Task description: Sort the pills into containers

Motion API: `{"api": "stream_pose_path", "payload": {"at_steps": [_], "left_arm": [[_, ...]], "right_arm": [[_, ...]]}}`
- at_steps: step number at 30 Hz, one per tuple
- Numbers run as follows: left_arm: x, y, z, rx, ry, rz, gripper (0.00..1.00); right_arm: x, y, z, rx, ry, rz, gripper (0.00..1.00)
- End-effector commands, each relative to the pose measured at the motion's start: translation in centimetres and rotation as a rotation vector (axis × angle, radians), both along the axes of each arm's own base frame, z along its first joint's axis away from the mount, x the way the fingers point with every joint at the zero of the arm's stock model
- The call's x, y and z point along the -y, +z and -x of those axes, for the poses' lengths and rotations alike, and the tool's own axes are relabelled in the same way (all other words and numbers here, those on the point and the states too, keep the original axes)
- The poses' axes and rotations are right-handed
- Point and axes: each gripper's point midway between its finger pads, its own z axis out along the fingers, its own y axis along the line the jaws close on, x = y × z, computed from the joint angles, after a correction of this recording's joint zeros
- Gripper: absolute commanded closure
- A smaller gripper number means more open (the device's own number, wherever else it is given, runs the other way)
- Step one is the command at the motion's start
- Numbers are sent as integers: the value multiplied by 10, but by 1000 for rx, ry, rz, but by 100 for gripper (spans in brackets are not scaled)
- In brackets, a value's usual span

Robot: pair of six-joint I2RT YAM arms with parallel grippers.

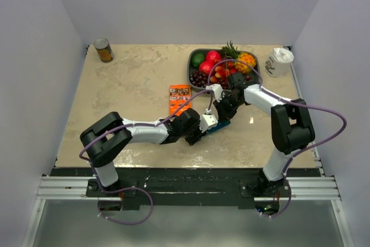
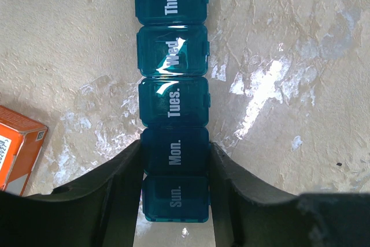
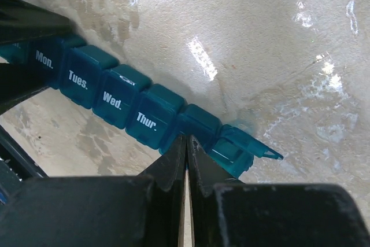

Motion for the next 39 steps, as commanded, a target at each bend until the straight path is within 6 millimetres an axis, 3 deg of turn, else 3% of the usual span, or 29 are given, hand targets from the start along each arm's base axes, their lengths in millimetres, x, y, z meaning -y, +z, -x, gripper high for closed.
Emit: {"api": "stream_pose_path", "payload": {"at_steps": [1,4,8,12,16,21,22,28,30,32,39], "left_arm": [[-19,-29,6,-67,35,-93,60],[-19,-28,4,-63,41,-96,59],[-19,-20,-3,-52,59,-83,54],[-14,-12,-11,-38,62,-68,52],[-11,-9,-16,-29,63,-63,50],[-9,-11,-17,-32,62,-62,49],[-8,-11,-17,-35,60,-62,49],[-9,-16,-16,-43,57,-70,49],[-10,-18,-14,-49,56,-73,49],[-11,-19,-14,-53,56,-76,49],[-11,-15,-18,-46,58,-66,46]], "right_arm": [[21,-23,4,-18,-7,110,95],[8,2,2,12,15,16,94],[-2,59,-6,131,49,-106,89],[-1,87,-8,188,50,-135,87],[-1,80,-7,179,43,-138,87],[-5,42,-7,84,14,-138,86],[-4,26,-7,36,7,-126,86],[10,-21,-12,-48,-33,-6,87],[11,-20,-10,-53,-31,-8,88],[8,-7,-9,-31,-21,-42,88],[-8,61,-11,83,40,-199,84]]}}
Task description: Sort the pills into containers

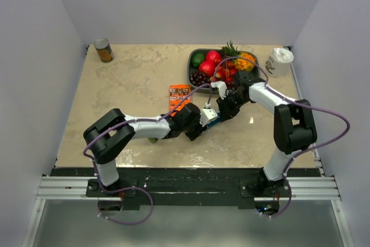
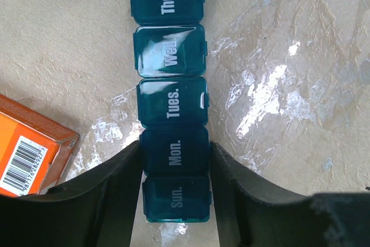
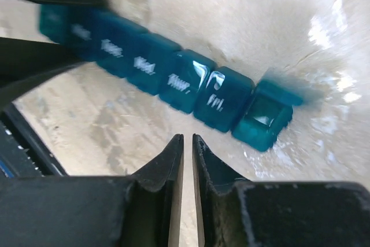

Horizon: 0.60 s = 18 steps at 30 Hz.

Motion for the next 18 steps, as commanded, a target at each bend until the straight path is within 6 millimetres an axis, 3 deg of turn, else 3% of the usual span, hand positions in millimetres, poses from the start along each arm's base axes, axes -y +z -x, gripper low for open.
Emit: {"api": "stream_pose_path", "payload": {"at_steps": [1,6,8,9,16,18], "left_arm": [[-11,-15,3,-37,7,-51,44],[-14,-4,1,-22,14,-26,32],[-14,4,0,-10,19,-3,28],[-13,8,-1,-6,19,7,20],[-13,46,1,30,19,104,16],[-11,67,3,56,19,162,16]], "right_arm": [[-13,61,-10,140,53,-138,82],[-7,89,-11,212,40,-190,74],[-5,90,-9,219,27,-211,70],[-4,93,-8,227,27,-218,69],[0,95,3,251,30,-255,57],[1,100,4,269,36,-273,53]]}}
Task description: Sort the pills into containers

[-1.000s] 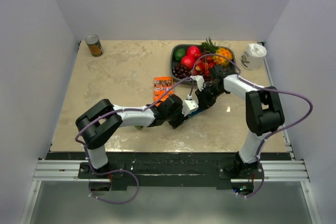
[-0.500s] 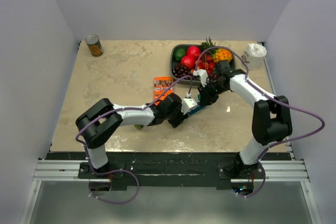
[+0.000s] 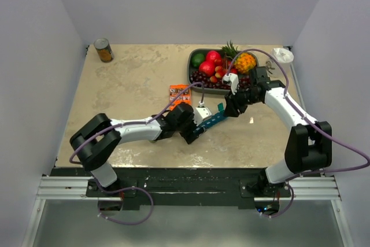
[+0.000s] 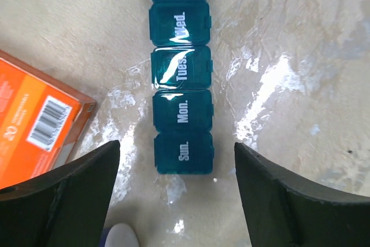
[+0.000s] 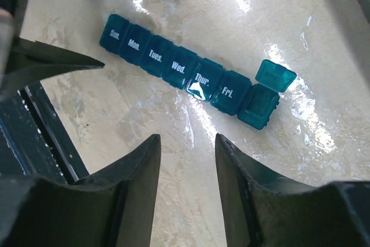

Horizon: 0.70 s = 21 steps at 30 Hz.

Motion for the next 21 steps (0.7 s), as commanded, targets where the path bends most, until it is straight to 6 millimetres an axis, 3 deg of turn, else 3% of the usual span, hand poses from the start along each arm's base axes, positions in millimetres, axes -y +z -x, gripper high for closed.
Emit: {"api": "stream_pose_path", "payload": {"at_steps": [1,2,4,5,7,10,11,13,16,18,21], "left_arm": [[7,54,-1,65,9,155,16],[5,70,-2,91,20,188,15],[1,83,0,117,33,224,15],[-2,102,-1,152,46,265,14],[-8,114,1,177,59,298,13],[-25,152,2,229,131,398,6],[-33,158,-3,239,193,418,1],[-48,173,-3,257,252,459,1],[-75,186,-9,257,436,508,1],[-101,177,-14,227,607,488,1],[-114,172,-15,189,673,479,1]], "right_arm": [[-5,22,4,82,45,-74,51],[-4,27,6,99,46,-82,50],[-5,30,10,118,63,-97,45],[-4,36,12,147,66,-102,44],[-4,41,15,174,73,-113,39],[-3,52,18,230,68,-126,27],[-2,55,16,249,64,-131,22],[0,61,18,269,50,-141,17],[1,68,18,292,28,-162,1],[2,68,18,295,26,-165,1],[3,67,17,290,22,-167,1]]}}
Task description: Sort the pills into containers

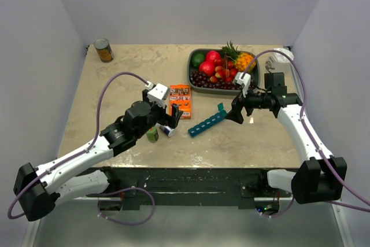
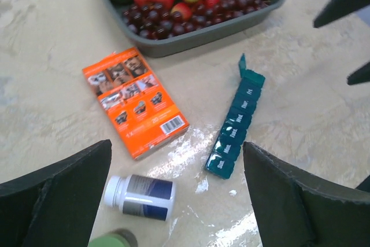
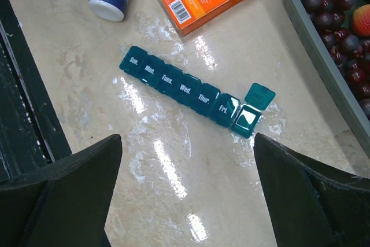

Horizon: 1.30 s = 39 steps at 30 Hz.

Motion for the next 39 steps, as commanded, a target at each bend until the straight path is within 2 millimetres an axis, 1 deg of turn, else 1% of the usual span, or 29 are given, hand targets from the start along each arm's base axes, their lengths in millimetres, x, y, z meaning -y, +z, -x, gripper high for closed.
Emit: {"api": "stream_pose_path", "payload": {"at_steps": [1,6,8,10,12,13,14,15,17,20,21,22,26,28,29,31,32,35,39], "left_arm": [[-32,-14,-8,-118,202,45,1],[-31,-25,-13,-208,236,85,1],[-31,-30,-19,-240,276,82,1],[-32,-38,-21,-274,306,49,1],[-35,-42,-22,-297,333,24,1],[-35,-46,-22,-310,332,10,2],[-34,-46,-22,-312,322,0,5],[-36,-48,-20,-323,321,-19,6],[-39,-46,-18,-322,322,-44,8],[-53,-46,-10,-330,342,-93,10],[-59,-52,-4,-348,345,-120,10],[-63,-48,-1,-341,349,-113,11],[-72,-57,11,-372,347,-140,10],[-79,-64,17,-406,365,-173,10],[-85,-69,21,-427,382,-203,10],[-89,-69,23,-446,412,-208,10],[-94,-72,26,-459,425,-234,11],[-97,-75,32,-491,433,-246,12],[-104,-90,38,-542,462,-290,14]], "right_arm": [[-4,7,-3,26,10,-39,1],[-3,4,-4,23,5,-34,1],[-3,4,-3,23,5,-34,1],[-2,4,-4,24,1,-33,1],[-1,3,-4,25,-1,-30,1],[-1,2,-4,22,-2,-28,1],[-1,2,-4,24,-2,-28,1],[-1,2,-4,22,-2,-28,1],[-2,2,-4,22,1,-28,1],[-1,0,-5,18,-1,-26,1],[-1,-1,-5,17,0,-24,1],[-1,-1,-5,15,-1,-25,1],[-1,-3,-5,7,1,-24,1],[-1,-3,-5,6,1,-25,1],[-1,-4,-5,4,2,-26,1],[-2,-4,-5,5,4,-26,1],[-2,-4,-5,3,3,-26,1],[-1,-5,-5,2,2,-23,1],[-1,-6,-6,-1,0,-23,1]]}}
